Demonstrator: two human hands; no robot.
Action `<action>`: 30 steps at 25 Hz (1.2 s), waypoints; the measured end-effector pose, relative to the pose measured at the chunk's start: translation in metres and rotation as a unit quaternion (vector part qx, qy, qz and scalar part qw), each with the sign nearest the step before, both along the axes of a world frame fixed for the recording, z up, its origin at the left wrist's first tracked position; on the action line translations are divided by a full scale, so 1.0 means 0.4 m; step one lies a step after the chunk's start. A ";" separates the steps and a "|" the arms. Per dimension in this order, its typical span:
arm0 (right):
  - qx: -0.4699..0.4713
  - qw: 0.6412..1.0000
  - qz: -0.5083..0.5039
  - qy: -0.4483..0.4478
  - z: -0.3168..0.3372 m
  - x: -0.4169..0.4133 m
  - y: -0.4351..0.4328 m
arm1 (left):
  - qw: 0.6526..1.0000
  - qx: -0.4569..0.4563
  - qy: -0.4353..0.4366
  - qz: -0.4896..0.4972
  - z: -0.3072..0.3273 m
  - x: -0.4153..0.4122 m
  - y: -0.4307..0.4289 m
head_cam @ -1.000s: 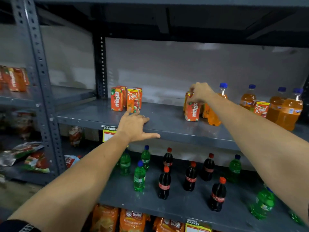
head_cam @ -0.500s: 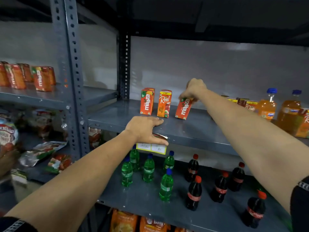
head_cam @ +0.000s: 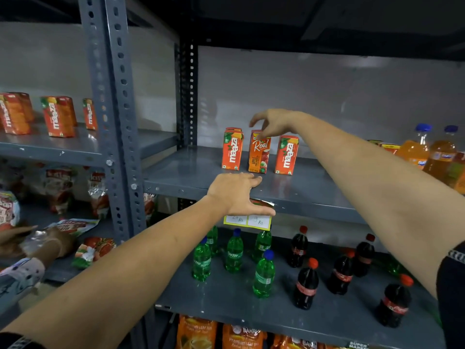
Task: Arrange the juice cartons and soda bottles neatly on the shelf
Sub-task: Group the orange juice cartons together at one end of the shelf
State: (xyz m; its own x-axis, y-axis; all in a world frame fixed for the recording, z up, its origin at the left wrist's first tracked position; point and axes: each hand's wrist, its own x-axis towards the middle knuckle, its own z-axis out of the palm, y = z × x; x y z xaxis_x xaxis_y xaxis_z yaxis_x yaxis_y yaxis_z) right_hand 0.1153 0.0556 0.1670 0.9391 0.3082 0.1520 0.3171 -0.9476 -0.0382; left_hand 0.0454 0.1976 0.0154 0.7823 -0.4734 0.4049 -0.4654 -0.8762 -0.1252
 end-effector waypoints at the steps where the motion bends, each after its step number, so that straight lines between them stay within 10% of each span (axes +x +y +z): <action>1: -0.021 1.000 0.013 -0.003 -0.004 -0.001 0.007 | 1.000 -0.001 0.000 -0.003 -0.001 0.001 0.001; 30: -0.081 0.996 0.010 0.026 0.029 -0.117 -0.616 | 0.997 0.004 -0.079 0.011 -0.026 -0.069 -0.468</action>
State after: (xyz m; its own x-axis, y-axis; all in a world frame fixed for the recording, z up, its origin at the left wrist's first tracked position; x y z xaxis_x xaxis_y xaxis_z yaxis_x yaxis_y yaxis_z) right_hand 0.0687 -0.1909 0.1788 0.9382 0.3426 0.0492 0.3368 -0.9364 0.0986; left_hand 0.0178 0.0103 0.0048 0.7201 -0.4602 0.5193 -0.4192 -0.8849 -0.2030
